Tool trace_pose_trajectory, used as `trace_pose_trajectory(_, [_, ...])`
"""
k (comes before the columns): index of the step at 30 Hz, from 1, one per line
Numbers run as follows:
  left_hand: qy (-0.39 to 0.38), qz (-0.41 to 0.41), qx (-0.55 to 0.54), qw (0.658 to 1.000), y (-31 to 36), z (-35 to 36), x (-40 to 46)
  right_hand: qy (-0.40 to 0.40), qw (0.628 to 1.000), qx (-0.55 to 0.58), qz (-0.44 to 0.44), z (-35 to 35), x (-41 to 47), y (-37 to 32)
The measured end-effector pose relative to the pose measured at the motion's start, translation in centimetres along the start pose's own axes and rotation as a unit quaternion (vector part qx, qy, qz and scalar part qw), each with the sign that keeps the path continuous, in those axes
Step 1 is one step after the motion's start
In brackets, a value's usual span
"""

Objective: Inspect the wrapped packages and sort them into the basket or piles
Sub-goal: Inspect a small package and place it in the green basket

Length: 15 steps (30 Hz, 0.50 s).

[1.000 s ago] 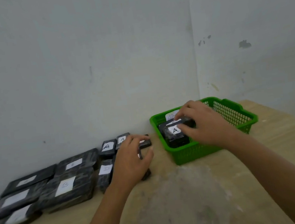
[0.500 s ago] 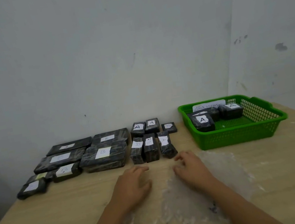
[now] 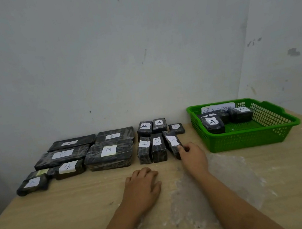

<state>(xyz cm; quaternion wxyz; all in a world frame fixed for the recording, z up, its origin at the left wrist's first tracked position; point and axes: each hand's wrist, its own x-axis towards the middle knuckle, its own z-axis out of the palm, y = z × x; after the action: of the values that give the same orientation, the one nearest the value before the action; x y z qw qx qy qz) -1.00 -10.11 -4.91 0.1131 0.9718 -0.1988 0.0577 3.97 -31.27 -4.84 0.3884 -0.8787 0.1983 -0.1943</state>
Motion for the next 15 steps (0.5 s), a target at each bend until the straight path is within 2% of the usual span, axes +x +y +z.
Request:
trace_pose_trajectory(6, [-0.011, -0.002, 0.004, 1.0, 0.1, -0.2, -0.1, 0.005, 0.996, 0.077, 0.044, -2.9, -1.3, -0.1])
trace_pose_trajectory(10, [-0.017, -0.008, -0.007, 1.0, 0.5, -0.9, -0.3, 0.008, 0.99, 0.137, 0.03, -5.7, -2.9, 0.9])
trace_pose_trajectory(13, [-0.003, -0.015, -0.058, 0.998, 0.8, -1.5, -0.8, -0.011, 0.985, 0.174, -0.003, -7.3, -4.4, 1.7])
trace_pose_trajectory(15, [0.025, -0.019, -0.136, 0.99, 1.1, -1.9, -1.2, -0.055, 0.975, 0.213, -0.019, -7.9, -4.9, 2.0])
